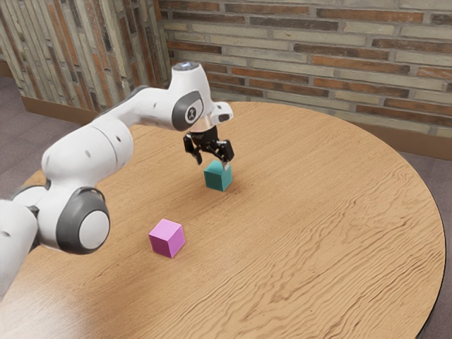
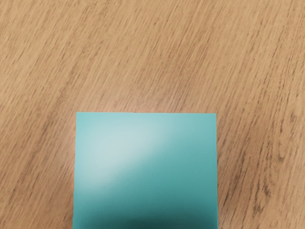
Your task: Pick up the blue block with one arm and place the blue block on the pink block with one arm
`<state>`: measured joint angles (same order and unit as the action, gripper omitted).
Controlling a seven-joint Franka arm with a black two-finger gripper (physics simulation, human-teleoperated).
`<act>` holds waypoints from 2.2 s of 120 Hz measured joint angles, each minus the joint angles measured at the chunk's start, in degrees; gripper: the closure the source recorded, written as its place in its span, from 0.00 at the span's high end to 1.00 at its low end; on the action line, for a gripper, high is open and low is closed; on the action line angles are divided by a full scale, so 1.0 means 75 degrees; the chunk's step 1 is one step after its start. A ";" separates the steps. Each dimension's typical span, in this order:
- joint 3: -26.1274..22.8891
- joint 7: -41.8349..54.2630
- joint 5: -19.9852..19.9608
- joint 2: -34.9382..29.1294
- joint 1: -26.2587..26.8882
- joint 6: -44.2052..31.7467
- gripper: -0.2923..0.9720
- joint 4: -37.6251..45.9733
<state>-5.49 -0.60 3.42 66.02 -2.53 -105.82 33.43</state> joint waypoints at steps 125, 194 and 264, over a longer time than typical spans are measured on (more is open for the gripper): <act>-0.0047 0.0179 0.0001 0.0439 0.0001 -0.0594 0.65 -0.0013; 0.0045 0.0170 0.0050 -0.0187 -0.0012 -0.0423 0.47 0.0270; 0.0076 0.0054 -0.0118 -0.5689 -0.0224 -0.1666 0.42 0.7395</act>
<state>-4.93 -0.20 2.54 23.36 -4.20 -118.32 88.90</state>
